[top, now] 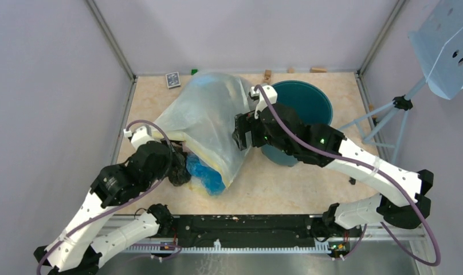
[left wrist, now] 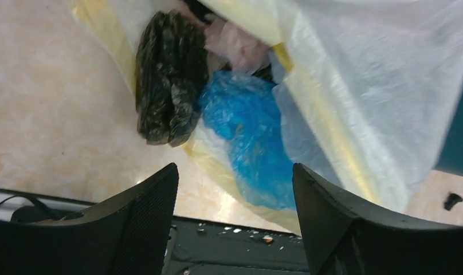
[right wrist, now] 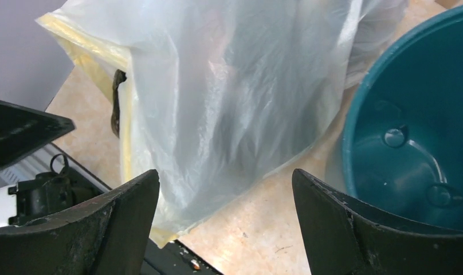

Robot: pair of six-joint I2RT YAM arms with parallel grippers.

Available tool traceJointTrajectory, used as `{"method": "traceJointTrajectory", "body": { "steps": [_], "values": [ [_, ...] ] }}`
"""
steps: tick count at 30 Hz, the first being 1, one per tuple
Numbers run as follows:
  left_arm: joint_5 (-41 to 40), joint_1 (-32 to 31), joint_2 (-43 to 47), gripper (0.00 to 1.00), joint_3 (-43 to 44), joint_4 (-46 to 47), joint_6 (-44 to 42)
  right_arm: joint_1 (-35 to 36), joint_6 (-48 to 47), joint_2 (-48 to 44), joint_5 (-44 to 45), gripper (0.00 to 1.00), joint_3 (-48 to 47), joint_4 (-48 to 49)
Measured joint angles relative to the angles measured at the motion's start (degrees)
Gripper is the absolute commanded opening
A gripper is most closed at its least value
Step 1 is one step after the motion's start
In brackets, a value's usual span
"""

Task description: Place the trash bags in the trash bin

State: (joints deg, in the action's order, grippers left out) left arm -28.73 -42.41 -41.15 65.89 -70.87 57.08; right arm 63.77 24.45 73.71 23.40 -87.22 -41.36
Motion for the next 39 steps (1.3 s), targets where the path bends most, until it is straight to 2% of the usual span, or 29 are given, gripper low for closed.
{"method": "traceJointTrajectory", "body": {
  "steps": [5,11,17,24,27,29,35,39],
  "values": [
    [0.39,0.0,3.23,0.71,-8.35,0.68,1.33,0.35,0.44,1.22,-0.9,0.85,-0.44,0.28],
    [0.39,0.0,5.4,0.74,-17.18,1.7,5.84,0.37,0.7,1.22,-1.79,0.85,-0.42,0.31],
    [0.24,0.0,5.01,0.68,-23.76,4.92,10.08,0.37,0.85,0.15,-2.32,0.85,0.63,0.63],
    [-0.35,1.11,0.52,0.65,-27.93,10.6,10.47,0.37,1.66,0.13,-3.58,0.85,1.31,0.61],
    [-0.13,3.23,-1.18,0.61,-28.41,13.31,9.35,0.37,1.68,0.13,-3.8,0.85,1.36,0.5],
    [0.44,4.83,-2.14,0.64,-28.87,15.45,7.39,0.37,1.68,0.13,-3.87,0.85,1.36,0.52],
    [5.33,17.42,-4.66,0.64,-30.77,21.27,0.46,0.37,1.66,0.13,-4.04,0.85,1.42,0.52],
    [7.93,18.78,-6.08,0.58,-31.41,24.09,-2.25,0.37,1.68,0.31,-4.04,0.85,2.14,0.55]
  ]
}}
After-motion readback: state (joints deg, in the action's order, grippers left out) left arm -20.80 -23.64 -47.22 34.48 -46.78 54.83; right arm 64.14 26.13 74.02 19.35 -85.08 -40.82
